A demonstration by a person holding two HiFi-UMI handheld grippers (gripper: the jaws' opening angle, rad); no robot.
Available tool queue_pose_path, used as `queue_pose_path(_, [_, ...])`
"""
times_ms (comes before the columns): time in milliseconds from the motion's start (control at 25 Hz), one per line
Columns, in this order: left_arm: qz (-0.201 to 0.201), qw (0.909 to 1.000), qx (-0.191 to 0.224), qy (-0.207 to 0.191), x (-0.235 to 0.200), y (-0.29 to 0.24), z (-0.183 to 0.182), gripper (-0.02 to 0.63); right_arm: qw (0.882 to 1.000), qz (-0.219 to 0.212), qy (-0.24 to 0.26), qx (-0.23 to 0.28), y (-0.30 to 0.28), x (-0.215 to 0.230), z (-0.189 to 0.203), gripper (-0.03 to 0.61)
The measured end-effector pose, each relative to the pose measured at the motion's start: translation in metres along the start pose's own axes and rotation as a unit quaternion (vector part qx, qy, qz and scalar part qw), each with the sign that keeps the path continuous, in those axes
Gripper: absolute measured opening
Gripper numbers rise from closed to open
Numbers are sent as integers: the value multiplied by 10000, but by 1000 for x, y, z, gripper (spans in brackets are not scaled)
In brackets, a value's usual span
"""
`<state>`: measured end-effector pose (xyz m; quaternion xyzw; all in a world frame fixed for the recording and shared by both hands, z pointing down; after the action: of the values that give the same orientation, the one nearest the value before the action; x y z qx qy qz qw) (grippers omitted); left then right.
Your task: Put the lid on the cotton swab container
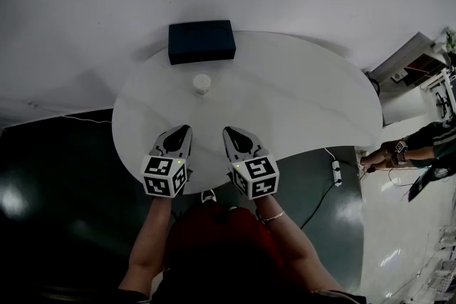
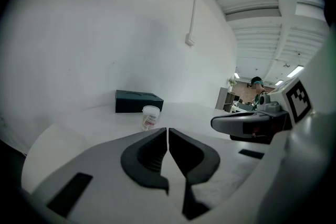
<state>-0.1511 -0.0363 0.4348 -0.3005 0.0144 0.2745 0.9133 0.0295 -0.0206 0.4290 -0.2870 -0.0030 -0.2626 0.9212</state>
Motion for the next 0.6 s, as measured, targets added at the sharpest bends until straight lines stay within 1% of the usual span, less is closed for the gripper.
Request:
queue_pose_path(320, [-238, 9995, 158, -95, 32, 18, 4, 26, 9999, 34, 16, 142, 35, 7, 7, 14])
queue_pose_path(600, [-504, 9985, 202, 19, 62, 44, 20, 26, 9997, -166, 182, 75, 65, -1, 22, 14])
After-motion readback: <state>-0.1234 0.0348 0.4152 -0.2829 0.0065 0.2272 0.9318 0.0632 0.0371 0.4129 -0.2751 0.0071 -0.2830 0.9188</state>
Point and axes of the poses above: the fingertips, and each gripper's own axes: y backward along the fingers, x to its right, z out of its underside, the point moved 8 cm from there along y, backward along the fingers, and after that the axes turned 11 degrees about -x, right-handed, at the moved point
